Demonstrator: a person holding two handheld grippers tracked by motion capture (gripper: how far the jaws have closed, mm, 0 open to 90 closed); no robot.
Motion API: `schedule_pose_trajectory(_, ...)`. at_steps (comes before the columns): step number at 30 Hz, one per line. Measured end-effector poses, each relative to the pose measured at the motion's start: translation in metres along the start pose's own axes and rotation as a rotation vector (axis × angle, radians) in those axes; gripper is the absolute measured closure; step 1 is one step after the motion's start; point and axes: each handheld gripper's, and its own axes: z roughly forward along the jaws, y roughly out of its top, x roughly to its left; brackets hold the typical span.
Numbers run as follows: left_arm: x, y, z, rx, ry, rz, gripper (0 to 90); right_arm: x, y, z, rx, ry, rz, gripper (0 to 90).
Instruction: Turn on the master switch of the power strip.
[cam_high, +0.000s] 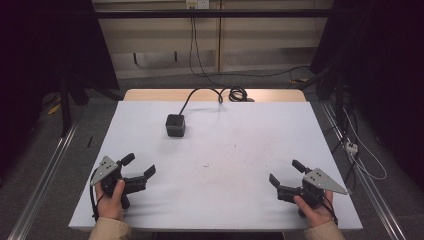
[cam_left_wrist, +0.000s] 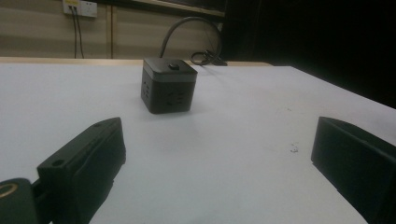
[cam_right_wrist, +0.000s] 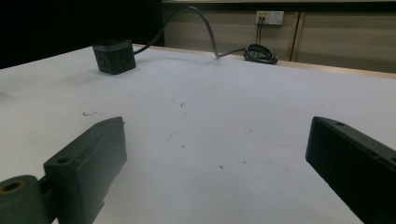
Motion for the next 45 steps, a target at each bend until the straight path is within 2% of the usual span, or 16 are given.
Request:
schedule_pose_trajectory(2, 0.0, 0.0, 0.001, 0.008, 0.002, 0.015, 2.6, 0.0, 0.0, 0.0, -0.002, 0.003, 0.001, 4.5)
schedule_pose_trajectory(12, 0.0, 0.004, 0.006, 0.012, 0.018, 0.008, 2.6, 0.001, 0.001, 0.001, -0.008, 0.004, 0.001, 4.6)
schedule_pose_trajectory(17, 0.002, 0.005, 0.012, 0.012, 0.035, -0.013, 2.7, 0.001, 0.001, 0.002, -0.014, 0.0, 0.003, 4.8)
schedule_pose_trajectory(25, 0.006, 0.009, 0.021, 0.006, 0.052, -0.021, 2.9, 0.0, 0.002, 0.002, -0.023, 0.002, -0.001, 4.8)
schedule_pose_trajectory(29, 0.009, 0.013, 0.028, 0.017, 0.041, -0.04, 3.0, -0.002, 0.001, 0.002, -0.021, -0.006, 0.004, 4.8)
schedule_pose_trajectory(35, 0.014, 0.018, 0.039, 0.034, 0.046, -0.016, 3.6, -0.004, 0.001, 0.006, -0.018, 0.002, 0.008, 5.0)
schedule_pose_trajectory(38, 0.014, 0.022, 0.044, 0.025, 0.038, -0.02, 3.6, -0.002, 0.002, 0.008, -0.023, 0.003, 0.01, 5.0)
schedule_pose_trajectory(45, 0.012, 0.032, 0.05, 0.023, 0.035, 0.0, 3.7, 0.0, 0.004, 0.01, -0.029, 0.01, 0.002, 5.1)
